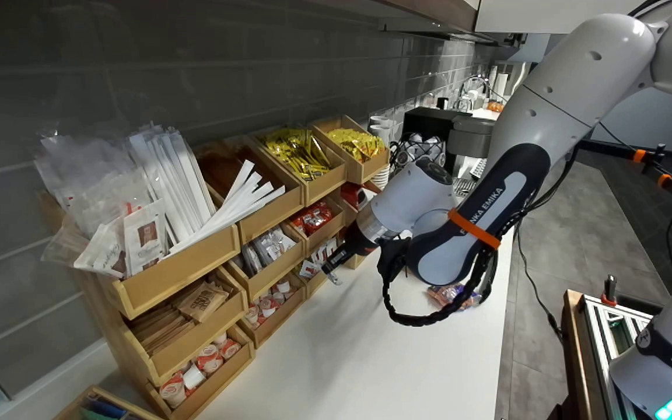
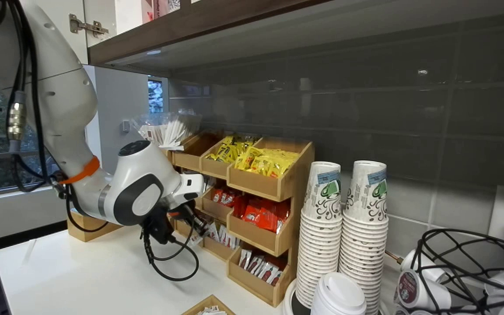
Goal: Put the tomato sauce pack that is on the counter, next to the others
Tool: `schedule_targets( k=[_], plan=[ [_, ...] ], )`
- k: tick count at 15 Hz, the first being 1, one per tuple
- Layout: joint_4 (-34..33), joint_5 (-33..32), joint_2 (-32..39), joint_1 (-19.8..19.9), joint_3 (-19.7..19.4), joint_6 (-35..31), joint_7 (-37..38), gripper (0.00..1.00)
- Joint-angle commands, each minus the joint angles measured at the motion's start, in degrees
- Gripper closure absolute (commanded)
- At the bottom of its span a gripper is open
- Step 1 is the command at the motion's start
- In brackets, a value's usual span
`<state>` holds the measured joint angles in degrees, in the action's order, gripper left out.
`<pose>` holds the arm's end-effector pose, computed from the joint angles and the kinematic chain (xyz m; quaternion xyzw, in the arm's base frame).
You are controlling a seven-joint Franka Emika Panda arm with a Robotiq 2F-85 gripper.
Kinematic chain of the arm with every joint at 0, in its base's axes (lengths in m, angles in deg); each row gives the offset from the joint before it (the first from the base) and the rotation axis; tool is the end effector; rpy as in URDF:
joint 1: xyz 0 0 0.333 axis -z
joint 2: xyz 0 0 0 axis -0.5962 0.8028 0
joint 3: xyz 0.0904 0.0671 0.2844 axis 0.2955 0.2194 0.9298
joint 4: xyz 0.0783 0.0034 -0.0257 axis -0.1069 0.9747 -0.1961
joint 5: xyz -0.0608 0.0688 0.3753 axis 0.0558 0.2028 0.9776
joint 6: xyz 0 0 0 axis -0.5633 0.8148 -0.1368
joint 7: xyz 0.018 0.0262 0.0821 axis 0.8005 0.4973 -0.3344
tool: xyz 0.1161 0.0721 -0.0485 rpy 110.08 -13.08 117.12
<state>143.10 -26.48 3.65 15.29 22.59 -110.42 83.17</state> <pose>0.5882 0.1189 0.2076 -0.9500 0.0271 -0.3078 0.0441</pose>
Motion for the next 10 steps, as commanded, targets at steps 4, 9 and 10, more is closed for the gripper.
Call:
schedule_targets(
  k=[4, 9, 10],
  plan=[
    [-4.6, 1.4, 5.5, -0.9, -0.6, -3.9, 1.1, 1.00],
    [-6.7, 1.7, 7.8, -1.4, -0.6, -7.6, 1.0, 1.00],
    [-7.1, 1.8, 8.2, -1.5, -0.6, -8.1, 0.9, 1.00]
  ],
)
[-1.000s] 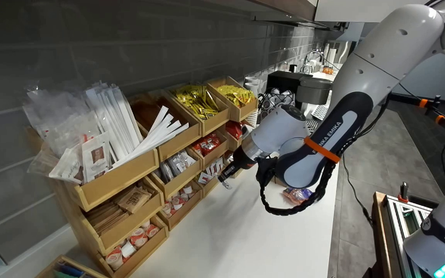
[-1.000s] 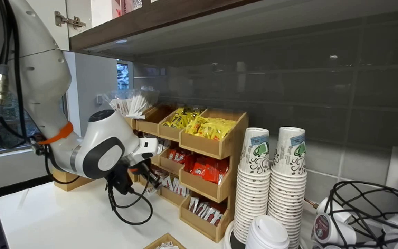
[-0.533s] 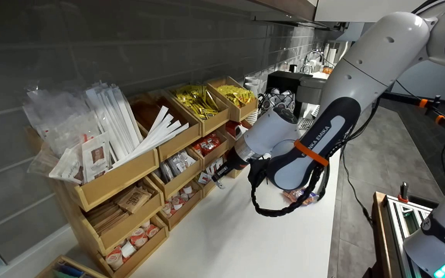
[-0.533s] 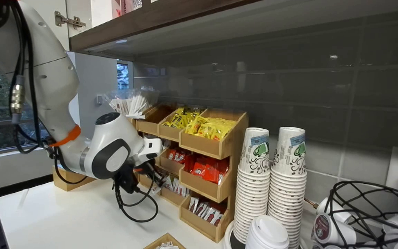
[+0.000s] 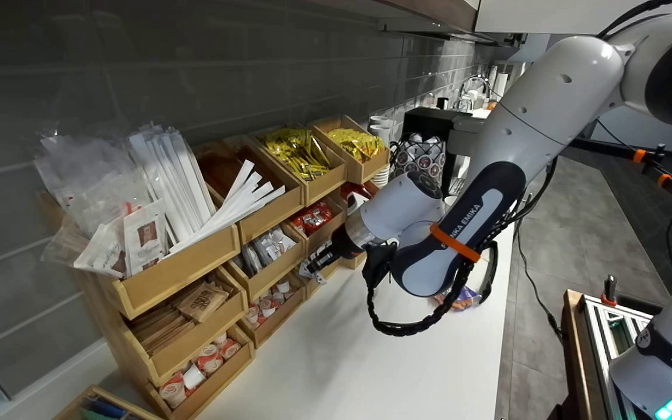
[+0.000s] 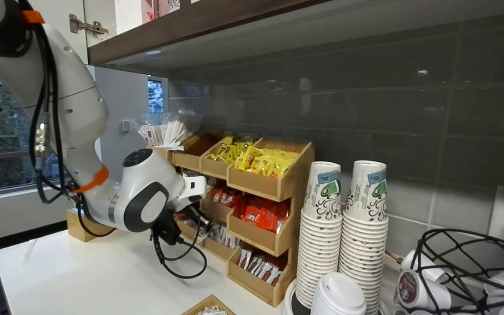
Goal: Put the tomato sauce pack that is on the counter, next to the others
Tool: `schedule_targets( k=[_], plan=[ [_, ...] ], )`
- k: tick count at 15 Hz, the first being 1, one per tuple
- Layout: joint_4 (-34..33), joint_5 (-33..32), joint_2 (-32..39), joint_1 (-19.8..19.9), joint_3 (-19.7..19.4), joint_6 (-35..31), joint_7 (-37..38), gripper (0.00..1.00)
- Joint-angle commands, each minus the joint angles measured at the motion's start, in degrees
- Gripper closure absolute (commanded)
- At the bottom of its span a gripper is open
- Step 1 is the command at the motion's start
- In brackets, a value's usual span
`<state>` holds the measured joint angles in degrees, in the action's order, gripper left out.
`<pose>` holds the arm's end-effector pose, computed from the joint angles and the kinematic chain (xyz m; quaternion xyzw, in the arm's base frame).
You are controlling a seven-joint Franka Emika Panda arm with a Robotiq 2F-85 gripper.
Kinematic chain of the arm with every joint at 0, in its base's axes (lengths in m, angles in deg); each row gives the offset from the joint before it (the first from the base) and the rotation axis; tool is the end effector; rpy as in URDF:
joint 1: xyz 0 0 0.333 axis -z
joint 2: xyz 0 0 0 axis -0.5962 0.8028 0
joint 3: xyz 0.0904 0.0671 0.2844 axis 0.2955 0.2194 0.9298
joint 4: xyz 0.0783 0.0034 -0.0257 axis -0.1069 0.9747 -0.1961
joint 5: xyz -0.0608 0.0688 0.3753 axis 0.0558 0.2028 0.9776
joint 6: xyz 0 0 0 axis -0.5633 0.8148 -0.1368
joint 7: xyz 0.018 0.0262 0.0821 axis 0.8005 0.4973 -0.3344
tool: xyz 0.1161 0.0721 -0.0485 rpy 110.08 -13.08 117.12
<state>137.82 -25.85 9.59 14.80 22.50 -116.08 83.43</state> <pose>0.6124 0.1293 0.1973 -0.9352 0.0229 -0.3497 0.0505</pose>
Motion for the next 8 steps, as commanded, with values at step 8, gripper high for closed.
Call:
schedule_targets(
  k=[8],
  plan=[
    [-2.2, 4.6, 3.9, -4.6, -4.2, -7.8, 0.0, 1.00]
  ],
)
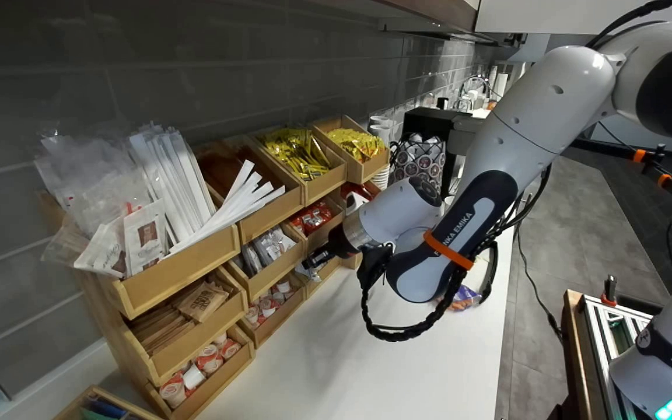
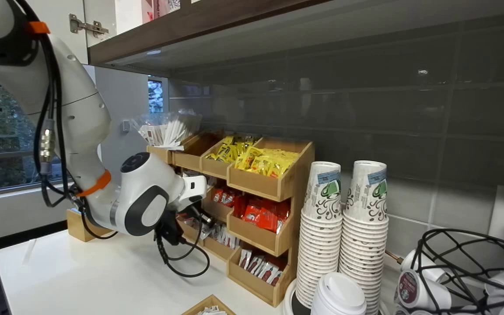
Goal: Put the tomato sauce pack that is on the counter, next to the others
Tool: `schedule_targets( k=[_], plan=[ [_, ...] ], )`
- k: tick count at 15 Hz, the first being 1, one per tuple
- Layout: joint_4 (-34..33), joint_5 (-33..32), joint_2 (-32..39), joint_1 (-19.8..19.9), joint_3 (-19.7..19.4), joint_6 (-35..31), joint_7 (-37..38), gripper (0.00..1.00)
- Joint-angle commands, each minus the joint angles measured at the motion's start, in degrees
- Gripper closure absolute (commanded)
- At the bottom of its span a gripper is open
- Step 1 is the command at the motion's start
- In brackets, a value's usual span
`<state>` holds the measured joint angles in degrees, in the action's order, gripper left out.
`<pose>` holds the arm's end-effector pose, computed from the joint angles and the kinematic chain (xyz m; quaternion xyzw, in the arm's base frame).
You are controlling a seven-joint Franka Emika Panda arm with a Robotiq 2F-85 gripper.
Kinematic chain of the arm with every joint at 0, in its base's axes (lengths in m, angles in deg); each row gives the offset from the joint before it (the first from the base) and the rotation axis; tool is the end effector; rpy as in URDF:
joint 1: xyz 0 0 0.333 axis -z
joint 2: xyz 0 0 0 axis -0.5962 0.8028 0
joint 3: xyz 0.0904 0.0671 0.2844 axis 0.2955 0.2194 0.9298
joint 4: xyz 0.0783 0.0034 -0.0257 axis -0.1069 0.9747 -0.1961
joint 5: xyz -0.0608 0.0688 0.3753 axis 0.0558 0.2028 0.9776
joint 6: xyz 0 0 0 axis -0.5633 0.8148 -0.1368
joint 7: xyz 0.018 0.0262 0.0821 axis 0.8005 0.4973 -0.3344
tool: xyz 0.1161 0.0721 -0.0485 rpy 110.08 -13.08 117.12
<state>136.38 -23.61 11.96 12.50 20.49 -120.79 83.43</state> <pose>0.6196 0.1311 0.1977 -0.9214 0.0294 -0.3842 0.0508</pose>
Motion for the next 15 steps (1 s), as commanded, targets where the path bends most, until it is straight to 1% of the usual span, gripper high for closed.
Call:
schedule_targets(
  k=[1, 6, 8, 9, 11, 15],
  plan=[
    [-0.7, 2.8, 1.8, -2.7, -2.5, -3.6, 0.0, 1.00],
    [0.4, 3.8, 2.9, -3.7, -3.2, -7.7, -0.1, 1.00],
    [1.3, 4.2, 3.6, -4.5, -3.9, -10.8, -0.8, 1.00],
    [1.8, 8.5, 3.5, -1.3, 0.4, -13.0, -7.0, 1.00],
    [2.7, 10.8, 4.4, -0.5, 1.7, -16.6, -10.4, 1.00],
    [3.2, 13.1, 6.5, 1.5, 5.1, -20.8, -15.4, 1.00]
  ],
)
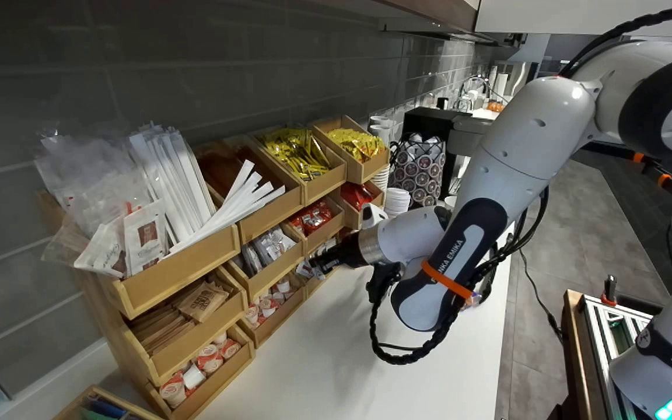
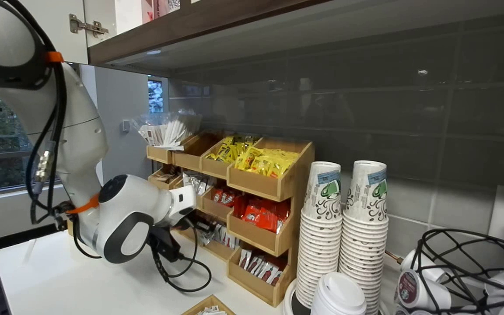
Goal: Put the tomato sauce pack that is on the counter, next to the others
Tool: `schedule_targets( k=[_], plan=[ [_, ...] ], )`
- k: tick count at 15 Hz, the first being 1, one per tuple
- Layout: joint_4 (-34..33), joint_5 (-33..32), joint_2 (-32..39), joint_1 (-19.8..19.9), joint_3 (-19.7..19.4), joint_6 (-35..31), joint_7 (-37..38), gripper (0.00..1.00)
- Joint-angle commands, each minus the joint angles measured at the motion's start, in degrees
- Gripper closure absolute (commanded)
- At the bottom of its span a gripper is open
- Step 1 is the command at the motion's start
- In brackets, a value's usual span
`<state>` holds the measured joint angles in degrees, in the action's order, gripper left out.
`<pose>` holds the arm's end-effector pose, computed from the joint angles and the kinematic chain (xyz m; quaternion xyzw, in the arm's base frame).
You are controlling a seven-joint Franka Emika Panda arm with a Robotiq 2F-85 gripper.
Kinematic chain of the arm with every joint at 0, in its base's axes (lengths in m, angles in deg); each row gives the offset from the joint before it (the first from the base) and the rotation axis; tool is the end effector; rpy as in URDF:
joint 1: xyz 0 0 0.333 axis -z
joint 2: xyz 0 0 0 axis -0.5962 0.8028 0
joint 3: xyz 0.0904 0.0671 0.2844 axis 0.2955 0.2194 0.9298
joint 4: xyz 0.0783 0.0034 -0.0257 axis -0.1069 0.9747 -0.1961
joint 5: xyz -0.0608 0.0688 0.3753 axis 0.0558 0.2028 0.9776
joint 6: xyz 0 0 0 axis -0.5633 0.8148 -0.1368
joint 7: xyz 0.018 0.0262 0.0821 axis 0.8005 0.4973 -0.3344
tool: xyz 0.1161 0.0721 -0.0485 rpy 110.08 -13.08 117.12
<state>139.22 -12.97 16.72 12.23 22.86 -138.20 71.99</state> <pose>0.5960 0.1222 0.1776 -0.8847 0.0087 -0.4657 0.0179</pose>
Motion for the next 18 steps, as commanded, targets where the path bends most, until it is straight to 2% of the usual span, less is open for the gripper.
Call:
schedule_targets(
  k=[1, 7, 8, 13, 18],
  plan=[
    [0.2, 2.7, 2.3, 2.0, 3.2, -4.1, -4.9, 1.00],
    [-1.6, 5.5, 3.5, 2.3, 4.9, -4.5, -8.1, 1.00],
    [-0.6, 3.6, 2.9, 3.5, 5.5, -4.6, -7.7, 0.99],
    [-0.9, 4.4, 2.9, 3.3, 5.8, -4.6, -8.0, 1.00],
    [-2.7, 5.6, 5.3, 3.5, 6.4, -11.4, -7.8, 1.00]
  ],
)
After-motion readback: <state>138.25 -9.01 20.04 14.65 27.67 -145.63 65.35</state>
